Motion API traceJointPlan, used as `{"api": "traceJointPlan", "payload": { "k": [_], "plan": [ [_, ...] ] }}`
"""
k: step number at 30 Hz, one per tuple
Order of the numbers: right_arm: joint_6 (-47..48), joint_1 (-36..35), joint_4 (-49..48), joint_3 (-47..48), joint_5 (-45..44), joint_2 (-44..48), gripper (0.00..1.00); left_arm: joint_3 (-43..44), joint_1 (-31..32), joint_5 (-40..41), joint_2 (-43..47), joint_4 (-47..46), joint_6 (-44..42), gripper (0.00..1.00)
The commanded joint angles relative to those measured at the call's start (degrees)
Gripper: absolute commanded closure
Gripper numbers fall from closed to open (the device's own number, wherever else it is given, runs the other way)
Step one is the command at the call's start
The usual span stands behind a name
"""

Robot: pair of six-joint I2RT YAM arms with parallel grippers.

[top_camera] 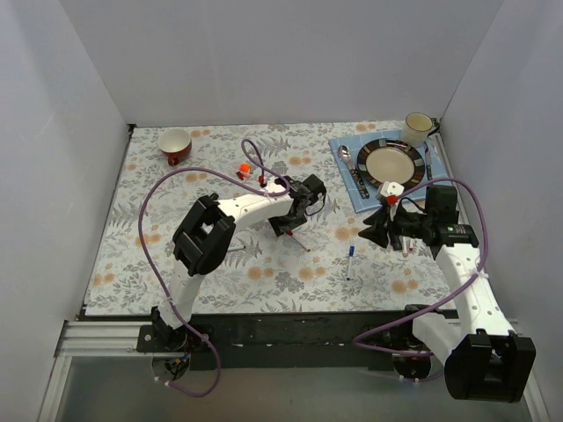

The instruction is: Open the pen caps

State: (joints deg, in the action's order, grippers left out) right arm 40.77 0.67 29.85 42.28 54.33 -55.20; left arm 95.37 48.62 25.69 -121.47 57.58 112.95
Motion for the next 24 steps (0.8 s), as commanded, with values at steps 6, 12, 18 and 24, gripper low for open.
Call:
{"api": "traceJointPlan", "payload": {
  "k": [6, 12, 18, 24],
  "plan": [
    [0.8, -0.14, -0.4, -0.01, 1.22, 1.59, 0.51, 2.8, 0.33, 2.34, -0.7, 2.71, 2.98, 0.57],
    [1.06, -0.14, -0.05, -0.01, 1.31, 1.94, 0.51, 6.57, 0.33, 3.31, -3.33, 4.03, 3.16, 0.6],
    [1.06, -0.14, 0.04, -0.01, 1.22, 1.85, 0.51, 5.18, 0.33, 3.05, -4.04, 4.21, 3.95, 0.62],
    [1.24, -0.14, 0.13, -0.01, 1.31, 1.67, 0.51, 2.8, 0.33, 3.05, -3.51, 2.8, 4.39, 0.67]
  ]
}}
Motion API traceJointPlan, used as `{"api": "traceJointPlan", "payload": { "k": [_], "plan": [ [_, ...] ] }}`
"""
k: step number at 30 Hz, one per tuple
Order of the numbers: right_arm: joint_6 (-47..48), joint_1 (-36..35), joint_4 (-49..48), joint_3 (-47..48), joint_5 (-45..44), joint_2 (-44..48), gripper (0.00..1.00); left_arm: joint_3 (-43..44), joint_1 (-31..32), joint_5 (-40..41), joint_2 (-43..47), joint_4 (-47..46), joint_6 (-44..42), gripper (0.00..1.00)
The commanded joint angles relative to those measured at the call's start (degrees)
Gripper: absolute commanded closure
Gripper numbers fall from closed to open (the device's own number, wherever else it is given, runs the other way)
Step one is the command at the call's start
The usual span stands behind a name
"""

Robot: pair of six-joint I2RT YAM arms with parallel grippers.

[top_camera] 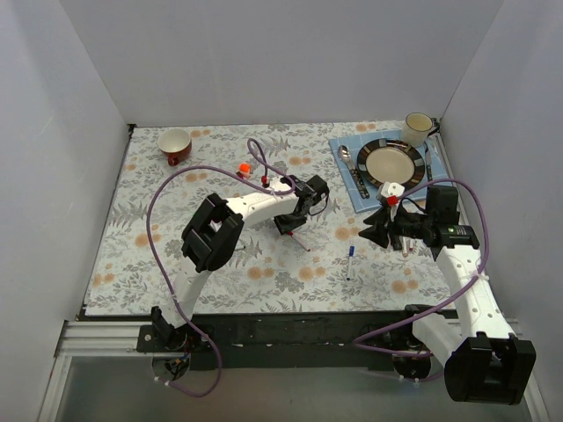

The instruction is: Open the pen caps

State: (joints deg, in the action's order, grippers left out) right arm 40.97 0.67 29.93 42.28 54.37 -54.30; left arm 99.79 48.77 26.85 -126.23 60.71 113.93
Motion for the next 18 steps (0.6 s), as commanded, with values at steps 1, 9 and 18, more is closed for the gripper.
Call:
{"api": "traceJointPlan", "payload": {
  "k": [1, 9, 18],
  "plan": [
    [1.04, -0.14, 0.04, -0.01, 1.35, 0.78, 0.51, -1.88, 0.18, 1.89, 1.25, -0.33, 3.32, 0.68],
    [0.95, -0.14, 0.12, -0.18, 1.53, 0.25, 0.51, -4.16, 0.18, 2.68, 3.18, -2.08, 3.05, 0.74],
    [2.71, -0.05, 3.46, 0.26, 7.22, -3.87, 0.5, -27.84, 0.27, -2.41, 22.84, -32.63, -5.82, 0.89]
  ]
}}
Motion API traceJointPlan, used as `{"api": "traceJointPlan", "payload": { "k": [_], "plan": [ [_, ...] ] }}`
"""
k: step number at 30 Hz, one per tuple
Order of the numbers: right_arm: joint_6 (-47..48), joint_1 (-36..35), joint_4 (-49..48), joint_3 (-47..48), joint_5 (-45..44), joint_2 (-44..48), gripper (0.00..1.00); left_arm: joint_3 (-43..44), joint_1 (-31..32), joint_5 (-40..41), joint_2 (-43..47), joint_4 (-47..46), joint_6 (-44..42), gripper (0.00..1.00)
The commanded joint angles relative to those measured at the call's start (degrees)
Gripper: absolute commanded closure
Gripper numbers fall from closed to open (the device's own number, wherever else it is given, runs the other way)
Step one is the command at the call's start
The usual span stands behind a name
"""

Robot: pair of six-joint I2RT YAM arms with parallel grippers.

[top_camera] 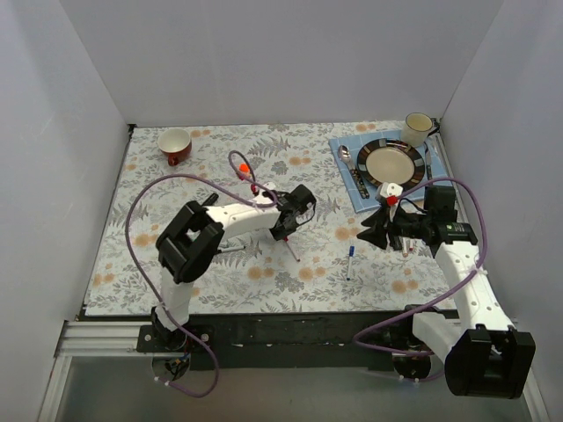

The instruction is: Open the pen caps

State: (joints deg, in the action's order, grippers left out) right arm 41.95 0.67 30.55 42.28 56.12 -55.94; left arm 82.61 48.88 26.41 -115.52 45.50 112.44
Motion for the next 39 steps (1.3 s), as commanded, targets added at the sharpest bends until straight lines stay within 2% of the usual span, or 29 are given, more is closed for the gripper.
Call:
{"api": "traceJointPlan", "payload": {
  "k": [1, 3, 8, 10, 11, 12, 14, 16, 18, 19, 20, 22, 23, 29, 31, 32, 34, 35, 39],
  "plan": [
    [1.81, -0.14, 3.29, 0.34, 6.19, -2.94, 0.49, -12.63, 0.16, -3.37, 13.56, -23.55, -5.64, 0.91],
    [2.78, -0.14, 4.95, 1.04, 7.68, -4.86, 0.49, -15.01, 0.16, -4.35, 15.76, -27.64, -7.32, 0.95],
    [3.14, -0.58, 5.93, 1.31, 9.45, -7.25, 0.49, -18.7, 0.25, -9.69, 17.34, -34.05, -10.75, 0.98],
    [1.04, -0.67, 3.4, 0.79, 9.8, -7.78, 0.48, -21.77, 0.34, -12.25, 19.88, -43.61, -13.47, 1.0],
    [-0.11, -3.54, 2.08, 0.61, 9.8, -8.04, 0.48, -24.83, 0.51, -13.22, 20.6, -47.56, -14.09, 1.0],
    [-4.56, -4.44, -0.03, 0.26, 9.45, -8.74, 0.48, -26.34, 0.77, -15.32, 21.3, -55.0, -14.88, 1.0],
    [-9.93, -6.89, -6.51, -0.62, 9.36, -9.62, 0.46, -28.63, 1.3, -16.83, 22.01, -61.02, -17.25, 1.0],
    [-19.76, -8.65, -11.01, -1.23, 8.66, -11.38, 0.42, -29.17, 2.44, -17.71, 22.1, -67.63, -19.09, 1.0],
    [-26.11, -9.28, -18.05, -2.46, 5.42, -13.13, 0.38, -29.7, 3.84, -16.49, 22.1, -72.71, -20.24, 1.0],
    [-34.49, -9.98, -20.59, -2.9, 2.97, -13.49, 0.37, -30.05, 4.37, -15.87, 22.27, -74.39, -20.59, 1.0],
    [-38.49, -10.24, -23.05, -4.04, -2.62, -13.66, 0.34, -30.31, 4.9, -15.26, 22.27, -75.89, -21.64, 1.0],
    [-47.0, -11.21, -27.98, -5.01, -7.05, -13.58, 0.33, -30.58, 6.22, -13.5, 22.19, -78.88, -22.26, 1.0],
    [-48.97, -11.56, -29.13, -5.45, -10.21, -12.97, 0.31, -30.66, 6.49, -13.06, 22.01, -79.85, -22.7, 1.0],
    [-52.68, -12.44, -34.94, -7.83, -11.29, -11.73, 0.33, -30.49, 7.89, -11.48, 20.6, -83.02, -22.71, 1.0],
    [-52.5, -12.44, -35.46, -7.92, -11.47, -11.82, 0.43, -30.58, 8.07, -11.38, 20.25, -83.2, -22.36, 1.0],
    [-52.33, -12.44, -35.64, -8.0, -10.95, -12.17, 0.6, -30.49, 8.24, -11.3, 20.25, -83.37, -22.18, 1.0],
    [-51.45, -12.44, -35.73, -7.83, -9.54, -12.87, 0.83, -30.66, 8.25, -11.12, 20.34, -83.64, -21.92, 1.0],
    [-51.1, -12.44, -35.56, -7.66, -8.49, -13.31, 0.98, -30.84, 8.25, -11.03, 20.43, -83.47, -21.74, 1.0],
    [-49.25, -12.44, -34.41, -6.95, -6.99, -13.23, 0.99, -32.16, 8.25, -11.47, 21.39, -84.86, -21.13, 1.0]
  ]
}}
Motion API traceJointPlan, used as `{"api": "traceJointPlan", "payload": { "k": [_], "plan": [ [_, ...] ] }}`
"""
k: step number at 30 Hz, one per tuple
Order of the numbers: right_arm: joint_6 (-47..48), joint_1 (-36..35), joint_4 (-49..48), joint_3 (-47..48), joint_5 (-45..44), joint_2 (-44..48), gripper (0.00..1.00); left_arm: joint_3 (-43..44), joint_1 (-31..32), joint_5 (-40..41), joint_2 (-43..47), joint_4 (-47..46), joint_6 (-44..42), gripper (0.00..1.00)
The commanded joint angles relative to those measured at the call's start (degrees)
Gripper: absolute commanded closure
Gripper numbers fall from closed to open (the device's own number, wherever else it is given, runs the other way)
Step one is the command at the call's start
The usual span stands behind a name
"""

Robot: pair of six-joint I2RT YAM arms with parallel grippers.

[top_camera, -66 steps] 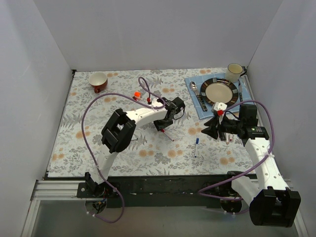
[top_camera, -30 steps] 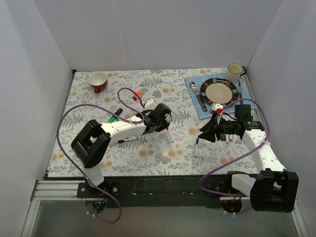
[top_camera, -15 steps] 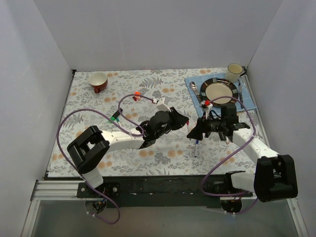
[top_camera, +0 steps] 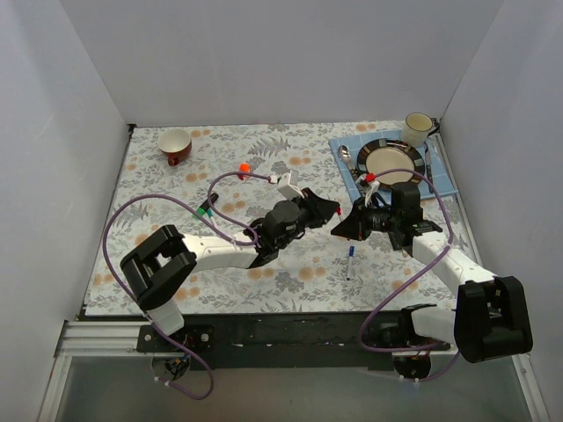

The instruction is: Open the pen caps

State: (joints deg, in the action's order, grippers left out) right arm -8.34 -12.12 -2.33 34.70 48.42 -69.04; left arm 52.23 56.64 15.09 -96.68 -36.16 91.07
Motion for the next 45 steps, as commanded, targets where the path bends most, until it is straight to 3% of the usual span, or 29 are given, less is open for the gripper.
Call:
{"api": "traceJointPlan", "payload": {
  "k": [1, 2, 5, 6, 9, 13, 27, 32, 36, 42, 45],
  "plan": [
    [1.48, 0.34, -1.45, 0.72, 0.79, -0.13, 0.99, -2.13, 0.49, -0.5, 2.64, -3.65, 0.34, 0.94],
    [1.66, 0.26, -1.36, 0.72, 1.06, 0.13, 0.99, -2.91, 0.49, -1.2, 2.82, -4.26, 0.43, 0.8],
    [2.45, 0.26, -0.93, 0.9, 1.67, 0.22, 0.99, -3.89, 0.49, -2.96, 2.73, -6.64, 0.43, 0.65],
    [2.54, 0.25, -0.84, 0.9, 1.85, 0.22, 0.99, -3.97, 0.49, -3.14, 2.73, -6.38, 0.51, 0.56],
    [3.06, 0.26, -0.49, 0.99, 2.55, 0.48, 0.99, -4.06, 0.49, -3.67, 2.55, -6.38, 0.69, 0.5],
    [3.5, 0.25, -0.13, 1.07, 3.34, 0.39, 0.99, -3.89, 0.4, -3.14, 2.64, -6.55, 0.6, 0.5],
    [5.17, -0.98, 0.74, 1.25, 6.24, 0.57, 0.99, -1.52, 0.4, -2.61, 0.97, -6.11, 0.95, 0.61],
    [5.88, -1.41, 1.18, 1.51, 5.28, 0.39, 0.99, -0.72, 0.4, -3.14, 0.36, -5.94, 0.69, 0.73],
    [6.84, -1.59, 2.06, 1.86, 4.49, 0.22, 0.99, -1.16, 0.14, -3.93, 0.53, -6.73, 0.52, 1.0],
    [11.75, -2.29, 5.75, 2.48, 3.08, -0.31, 0.99, -2.04, -3.02, -3.84, 3.6, -4.98, -0.62, 1.0],
    [14.56, -2.99, 8.21, 3.01, 3.6, -1.36, 0.99, -0.46, -8.81, -6.47, 7.11, -1.2, -1.77, 1.0]
  ]
}}
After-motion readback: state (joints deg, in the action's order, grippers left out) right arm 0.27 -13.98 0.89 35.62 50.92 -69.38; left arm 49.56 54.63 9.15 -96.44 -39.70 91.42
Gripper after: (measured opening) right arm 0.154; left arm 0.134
